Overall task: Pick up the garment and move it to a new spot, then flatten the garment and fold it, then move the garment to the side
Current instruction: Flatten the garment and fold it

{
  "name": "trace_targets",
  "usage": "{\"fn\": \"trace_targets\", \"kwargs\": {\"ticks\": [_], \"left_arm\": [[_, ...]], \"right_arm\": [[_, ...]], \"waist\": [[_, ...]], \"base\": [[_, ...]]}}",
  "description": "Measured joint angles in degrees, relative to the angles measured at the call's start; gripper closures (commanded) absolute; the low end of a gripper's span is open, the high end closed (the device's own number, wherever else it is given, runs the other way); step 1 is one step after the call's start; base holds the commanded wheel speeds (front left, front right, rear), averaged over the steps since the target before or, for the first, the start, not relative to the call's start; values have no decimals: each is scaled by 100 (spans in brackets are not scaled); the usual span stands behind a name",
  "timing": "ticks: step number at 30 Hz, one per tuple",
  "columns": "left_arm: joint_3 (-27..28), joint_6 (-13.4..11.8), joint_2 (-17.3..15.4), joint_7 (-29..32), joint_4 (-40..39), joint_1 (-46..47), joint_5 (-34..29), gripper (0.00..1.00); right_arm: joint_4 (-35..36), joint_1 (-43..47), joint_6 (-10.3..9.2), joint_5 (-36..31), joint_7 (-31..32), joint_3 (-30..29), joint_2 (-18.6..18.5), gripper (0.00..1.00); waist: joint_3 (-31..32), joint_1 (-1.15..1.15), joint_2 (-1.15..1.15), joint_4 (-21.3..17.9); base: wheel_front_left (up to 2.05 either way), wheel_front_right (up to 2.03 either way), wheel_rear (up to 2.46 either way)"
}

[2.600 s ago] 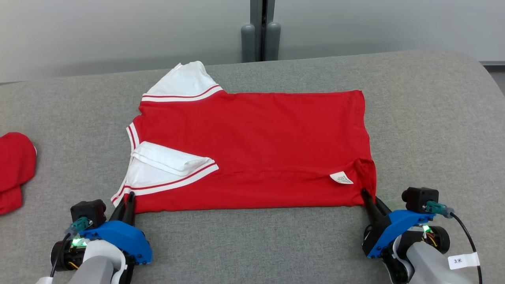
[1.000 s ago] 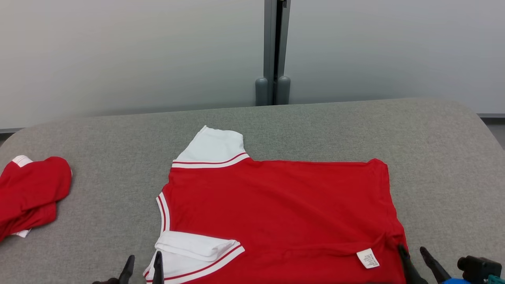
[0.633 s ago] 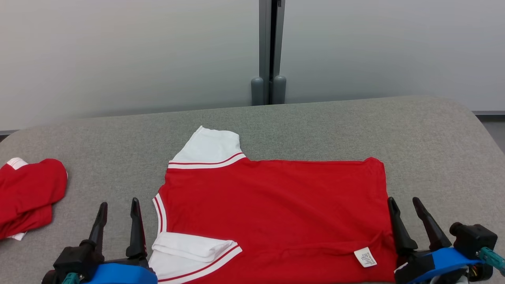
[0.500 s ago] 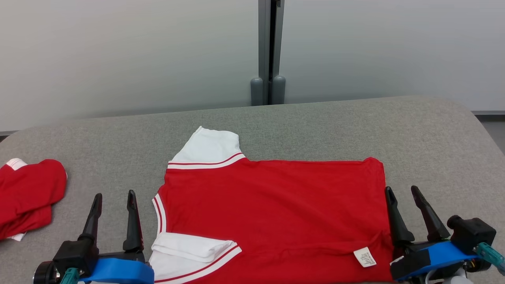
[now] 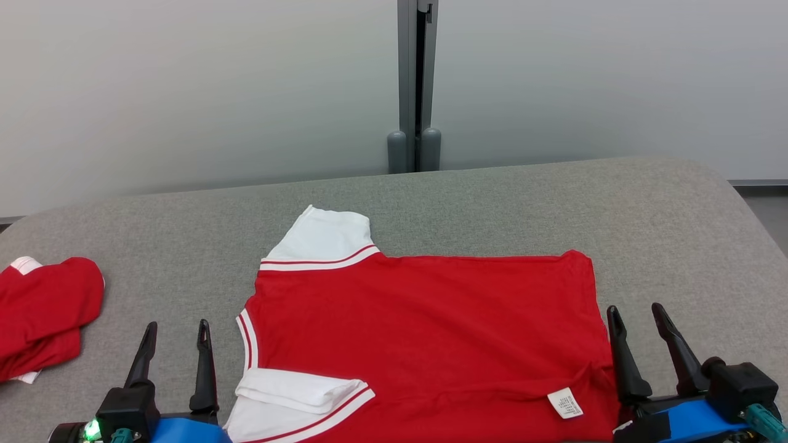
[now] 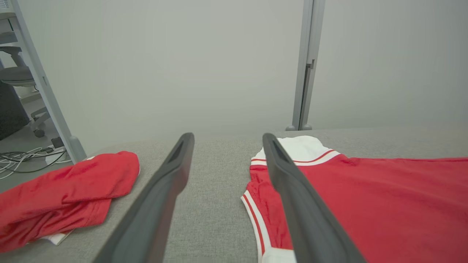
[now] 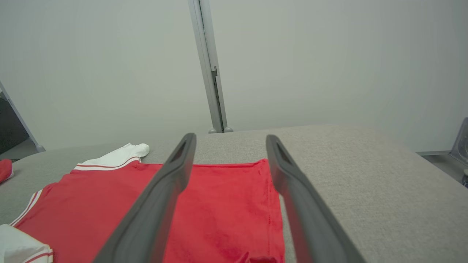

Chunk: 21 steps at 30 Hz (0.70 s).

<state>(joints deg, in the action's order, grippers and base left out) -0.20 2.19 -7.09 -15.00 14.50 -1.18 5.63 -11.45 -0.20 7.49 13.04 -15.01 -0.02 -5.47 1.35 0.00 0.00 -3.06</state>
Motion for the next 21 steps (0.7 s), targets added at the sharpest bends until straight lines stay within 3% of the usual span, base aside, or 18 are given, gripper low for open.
{"fn": "trace_targets", "kwargs": {"ticks": [21], "left_arm": [[144, 190, 67, 0, 336, 16, -70, 0]], "right_arm": [[-366, 58, 0, -100, -1, 142, 108, 0]], "waist": [[36, 0, 0, 60]], "base": [[0, 0, 0]]}}
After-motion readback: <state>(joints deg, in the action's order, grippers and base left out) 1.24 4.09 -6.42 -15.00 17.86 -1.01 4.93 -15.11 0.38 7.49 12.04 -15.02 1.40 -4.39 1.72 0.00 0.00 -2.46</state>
